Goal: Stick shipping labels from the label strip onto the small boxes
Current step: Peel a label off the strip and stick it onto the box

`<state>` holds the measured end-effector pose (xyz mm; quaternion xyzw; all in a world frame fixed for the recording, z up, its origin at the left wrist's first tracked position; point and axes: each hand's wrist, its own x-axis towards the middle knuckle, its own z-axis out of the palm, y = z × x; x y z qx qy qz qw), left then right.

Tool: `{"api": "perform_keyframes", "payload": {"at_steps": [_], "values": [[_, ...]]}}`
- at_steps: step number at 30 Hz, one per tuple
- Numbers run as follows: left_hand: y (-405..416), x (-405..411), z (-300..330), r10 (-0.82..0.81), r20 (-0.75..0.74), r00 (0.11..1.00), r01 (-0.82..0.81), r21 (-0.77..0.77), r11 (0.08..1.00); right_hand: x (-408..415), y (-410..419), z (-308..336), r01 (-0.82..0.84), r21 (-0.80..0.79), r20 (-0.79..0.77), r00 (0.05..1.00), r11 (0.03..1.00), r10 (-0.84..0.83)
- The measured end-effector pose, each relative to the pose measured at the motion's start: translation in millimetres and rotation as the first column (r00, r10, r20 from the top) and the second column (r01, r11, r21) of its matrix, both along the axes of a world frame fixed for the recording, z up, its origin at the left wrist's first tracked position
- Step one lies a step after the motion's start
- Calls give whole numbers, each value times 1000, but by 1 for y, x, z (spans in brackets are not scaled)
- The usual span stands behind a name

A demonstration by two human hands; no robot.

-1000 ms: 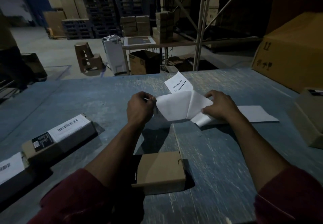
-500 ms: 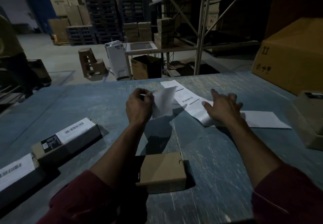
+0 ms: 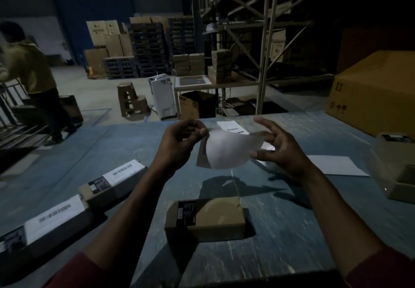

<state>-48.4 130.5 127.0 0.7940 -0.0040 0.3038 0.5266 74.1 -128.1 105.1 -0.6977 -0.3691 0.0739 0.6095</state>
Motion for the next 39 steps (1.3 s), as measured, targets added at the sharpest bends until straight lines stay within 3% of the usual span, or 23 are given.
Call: {"api": "perform_keyframes", "payload": {"at_steps": [6,8,13,16,21,26,29,32,36,39], "values": [[-4,-30,-5,-62,33,998,67,-195,979,-32,-21,5,63,101,63,996,993,-70],[-2,-37,-7,-74,19,997,76,-196,978,-40,-30,9,100,117,93,989,988,-111],[-2,-49,-18,-87,-224,971,81,-38,996,-52,-43,17,177,57,317,930,983,-186],[-2,-54,-21,-103,-338,936,58,-138,989,-59,-44,18,250,66,407,877,966,-255],[-14,-71,-24,-64,-387,920,-77,-338,938,-74,-36,18,388,106,666,656,916,-355],[-52,-83,-14,-124,-457,881,-120,-468,876,-113,-6,-11,406,64,931,305,911,-202],[-61,-87,-18,-48,-415,909,-186,-505,843,-135,7,-27,390,85,961,211,917,-179],[-56,-93,-22,-25,-380,925,-180,-493,851,-148,9,-40,367,69,962,222,928,-160],[-54,-103,-23,-101,-402,910,-80,-411,908,-155,-4,-42,261,-117,934,356,958,17],[-54,-108,-21,-86,-339,937,-71,-425,902,-161,-20,-34,205,-197,868,491,959,74]]}}
